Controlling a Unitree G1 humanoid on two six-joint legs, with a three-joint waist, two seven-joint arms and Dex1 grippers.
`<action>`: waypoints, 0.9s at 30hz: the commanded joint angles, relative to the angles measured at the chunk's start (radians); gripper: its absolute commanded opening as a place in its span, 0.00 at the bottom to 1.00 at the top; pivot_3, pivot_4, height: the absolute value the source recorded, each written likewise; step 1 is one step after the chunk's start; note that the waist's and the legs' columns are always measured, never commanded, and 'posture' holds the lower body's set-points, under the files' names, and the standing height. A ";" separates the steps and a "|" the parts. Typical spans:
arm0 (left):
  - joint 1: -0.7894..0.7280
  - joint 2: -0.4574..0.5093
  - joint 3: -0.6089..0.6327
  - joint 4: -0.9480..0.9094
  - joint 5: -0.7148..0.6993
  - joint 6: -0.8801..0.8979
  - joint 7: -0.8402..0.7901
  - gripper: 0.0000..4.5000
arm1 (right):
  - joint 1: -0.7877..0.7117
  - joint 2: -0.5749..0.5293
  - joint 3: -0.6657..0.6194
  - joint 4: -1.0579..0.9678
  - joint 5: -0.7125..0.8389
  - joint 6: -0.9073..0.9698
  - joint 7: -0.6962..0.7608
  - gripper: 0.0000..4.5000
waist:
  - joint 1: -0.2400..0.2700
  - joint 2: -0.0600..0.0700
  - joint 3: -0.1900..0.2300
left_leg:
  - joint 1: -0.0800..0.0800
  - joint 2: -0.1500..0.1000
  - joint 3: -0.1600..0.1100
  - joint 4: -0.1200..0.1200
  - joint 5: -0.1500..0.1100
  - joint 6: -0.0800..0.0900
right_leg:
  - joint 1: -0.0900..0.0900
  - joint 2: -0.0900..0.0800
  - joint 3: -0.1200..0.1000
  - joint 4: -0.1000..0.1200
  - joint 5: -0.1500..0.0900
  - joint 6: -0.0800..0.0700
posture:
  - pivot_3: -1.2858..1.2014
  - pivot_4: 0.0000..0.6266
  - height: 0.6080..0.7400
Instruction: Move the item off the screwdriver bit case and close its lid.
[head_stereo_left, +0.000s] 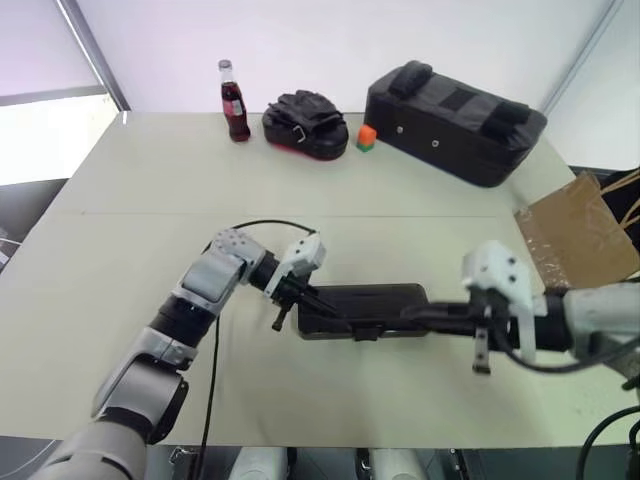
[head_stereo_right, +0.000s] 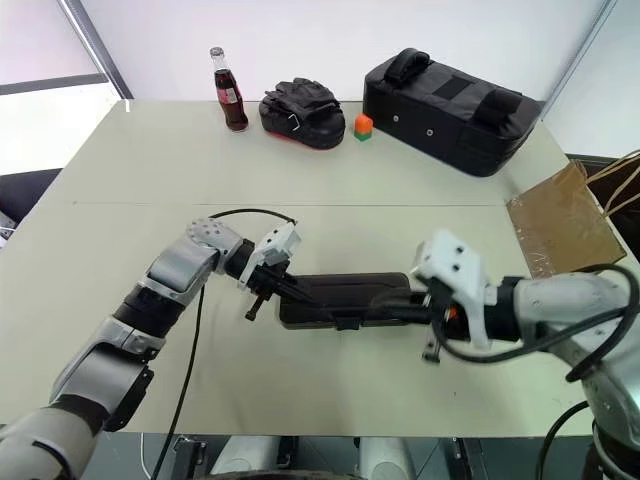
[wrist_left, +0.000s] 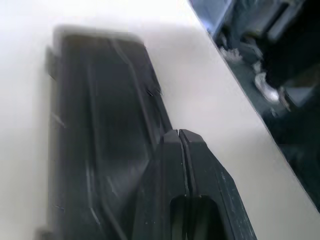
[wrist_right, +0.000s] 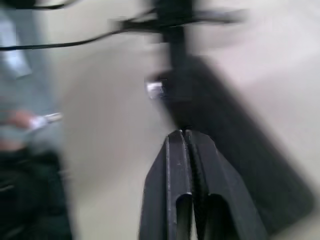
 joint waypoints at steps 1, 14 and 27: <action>-0.192 -0.052 0.139 0.219 -0.031 -0.096 0.126 0.00 | 0.002 -0.024 0.094 0.001 -0.031 -0.075 -0.061 0.00 | -0.004 0.000 0.000 | 0.000 -0.001 0.000 0.003 -0.001 0.002 | 0.001 0.000 0.000 0.001 0.000 0.000 | 0.52 0.24 1.00; -0.339 -0.184 0.011 0.887 0.310 -0.572 0.266 0.00 | -0.008 -0.015 0.562 0.151 -0.336 -0.350 -0.238 0.00 | -0.008 -0.001 0.000 | 0.000 -0.002 0.002 0.006 -0.003 0.005 | 0.001 0.000 0.001 0.001 0.000 0.001 | 0.52 0.24 1.00; -0.293 -0.283 0.019 0.916 0.368 -0.618 0.264 0.00 | -0.014 -0.036 0.726 0.234 -0.582 -0.453 -0.310 0.00 | -0.008 -0.001 0.000 | 0.000 -0.003 0.002 0.007 -0.003 0.005 | 0.001 0.000 0.001 0.001 0.001 0.002 | 0.52 0.24 1.00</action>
